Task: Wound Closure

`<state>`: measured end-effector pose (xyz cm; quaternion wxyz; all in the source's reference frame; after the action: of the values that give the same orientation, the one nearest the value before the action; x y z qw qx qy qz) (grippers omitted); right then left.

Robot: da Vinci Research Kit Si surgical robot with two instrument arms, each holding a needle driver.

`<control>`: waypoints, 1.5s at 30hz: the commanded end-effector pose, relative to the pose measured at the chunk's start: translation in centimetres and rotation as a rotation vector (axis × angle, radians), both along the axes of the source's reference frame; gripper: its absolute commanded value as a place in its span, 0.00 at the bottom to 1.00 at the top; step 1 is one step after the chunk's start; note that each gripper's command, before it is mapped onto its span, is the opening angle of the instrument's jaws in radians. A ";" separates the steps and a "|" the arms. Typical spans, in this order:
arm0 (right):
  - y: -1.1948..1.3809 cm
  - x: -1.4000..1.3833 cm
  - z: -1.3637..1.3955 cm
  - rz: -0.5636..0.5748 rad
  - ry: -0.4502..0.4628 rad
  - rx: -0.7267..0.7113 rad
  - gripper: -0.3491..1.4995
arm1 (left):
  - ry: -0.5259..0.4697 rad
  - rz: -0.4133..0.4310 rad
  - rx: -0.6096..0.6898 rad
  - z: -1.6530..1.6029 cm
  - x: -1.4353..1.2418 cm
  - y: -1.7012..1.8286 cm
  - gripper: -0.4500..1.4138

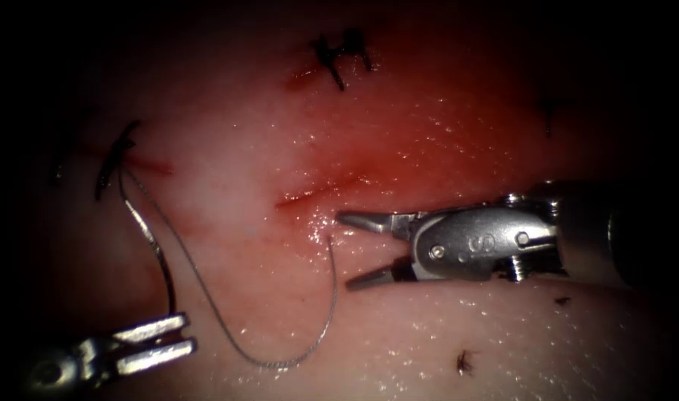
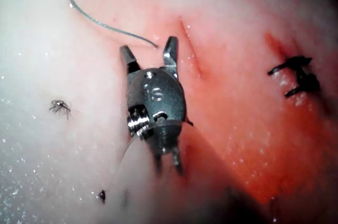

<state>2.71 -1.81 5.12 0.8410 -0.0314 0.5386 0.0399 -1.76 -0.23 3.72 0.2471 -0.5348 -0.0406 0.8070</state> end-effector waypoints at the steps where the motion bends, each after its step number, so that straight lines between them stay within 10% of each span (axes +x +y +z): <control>1: -0.09 0.12 0.10 -0.008 0.010 0.000 0.86 | -0.001 0.001 0.002 0.06 -0.06 -0.05 0.00; 6: -0.17 0.25 0.15 -0.020 0.029 -0.003 0.78 | -0.001 0.001 0.002 0.06 -0.06 -0.05 0.00; 7: -0.19 0.25 0.14 -0.034 0.045 0.001 0.14 | -0.001 0.001 0.002 0.06 -0.06 -0.05 0.00; 8: -0.19 0.23 0.13 -0.048 0.054 0.000 0.00 | 0.000 0.003 0.003 0.06 -0.06 -0.05 0.00; 21: -0.58 -0.48 -0.49 -0.156 0.021 0.027 0.00 | 0.005 0.011 -0.022 0.06 -0.15 -0.03 0.00; 33: 0.62 -2.22 -1.08 0.284 -0.159 -0.062 0.00 | -0.093 0.111 -0.178 0.05 -1.12 0.65 0.00; 39: 0.79 -2.33 -1.02 0.385 -0.288 -0.066 0.84 | -0.090 0.159 -0.187 0.41 -1.53 0.71 0.00; 45: 0.92 -2.25 -0.98 0.470 -0.404 -0.070 0.98 | -0.002 0.243 -0.244 1.21 -1.64 0.55 0.00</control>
<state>0.37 -0.81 4.09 0.9078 -0.2098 0.3045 0.1979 -3.31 0.31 5.20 0.0660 -0.5353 0.0002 0.8421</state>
